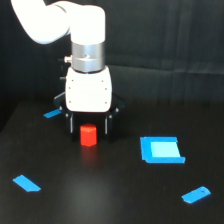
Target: Pick up the red object from the table
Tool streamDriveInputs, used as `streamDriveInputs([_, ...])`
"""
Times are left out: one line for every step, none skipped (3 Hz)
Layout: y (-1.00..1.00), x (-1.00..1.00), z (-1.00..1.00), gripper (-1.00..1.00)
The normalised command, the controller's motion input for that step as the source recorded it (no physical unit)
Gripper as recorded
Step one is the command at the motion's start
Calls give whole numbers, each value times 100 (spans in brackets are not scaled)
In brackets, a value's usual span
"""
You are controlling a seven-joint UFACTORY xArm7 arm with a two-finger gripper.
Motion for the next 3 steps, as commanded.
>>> streamDriveInputs([2, -7, -37, -16])
streamDriveInputs([1, -2, -29, -96])
streamDriveInputs([-3, -4, -14, -100])
